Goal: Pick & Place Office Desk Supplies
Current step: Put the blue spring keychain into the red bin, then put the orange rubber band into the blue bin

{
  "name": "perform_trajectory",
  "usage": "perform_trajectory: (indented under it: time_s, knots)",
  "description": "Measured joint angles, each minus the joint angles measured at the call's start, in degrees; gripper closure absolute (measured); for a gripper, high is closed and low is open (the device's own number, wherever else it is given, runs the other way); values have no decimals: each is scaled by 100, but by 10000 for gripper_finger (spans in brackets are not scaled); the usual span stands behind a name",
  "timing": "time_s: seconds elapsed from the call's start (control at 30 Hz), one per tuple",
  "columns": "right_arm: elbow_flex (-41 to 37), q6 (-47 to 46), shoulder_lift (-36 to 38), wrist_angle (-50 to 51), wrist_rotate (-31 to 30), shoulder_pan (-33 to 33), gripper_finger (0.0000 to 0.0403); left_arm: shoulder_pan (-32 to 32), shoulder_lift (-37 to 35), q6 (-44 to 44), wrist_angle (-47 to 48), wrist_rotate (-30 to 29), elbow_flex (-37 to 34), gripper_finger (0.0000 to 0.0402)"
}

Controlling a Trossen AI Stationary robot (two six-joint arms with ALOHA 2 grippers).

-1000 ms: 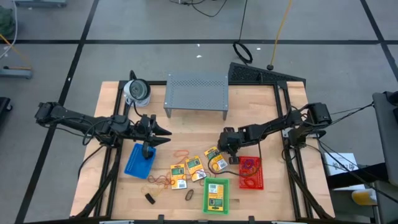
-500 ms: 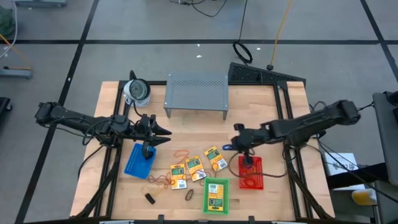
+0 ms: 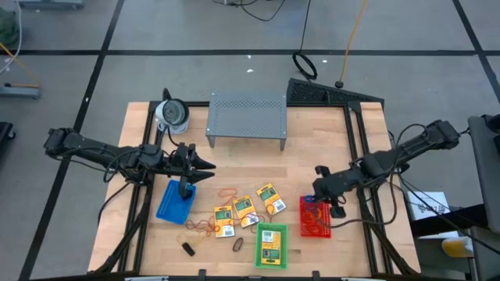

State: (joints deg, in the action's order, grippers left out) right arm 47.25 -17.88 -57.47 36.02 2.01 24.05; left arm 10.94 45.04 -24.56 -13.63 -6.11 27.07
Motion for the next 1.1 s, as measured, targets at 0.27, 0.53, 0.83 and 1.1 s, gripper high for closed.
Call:
perform_trajectory:
  time_s: [0.27,0.53,0.83,1.1]
  knots:
    - [-927,-922,-7,-489,410,382,400,0,0,0,-15,0,0,250]
    - [-1163,-1685,-4,-998,409,556,379,0,0,-110,-15,0,0,250]
    - [-1163,-1747,-4,-1208,403,608,306,0,0,-153,-13,0,0,250]
    - [-1163,-1699,-4,-1324,392,608,287,0,0,-151,-9,2,0,250]
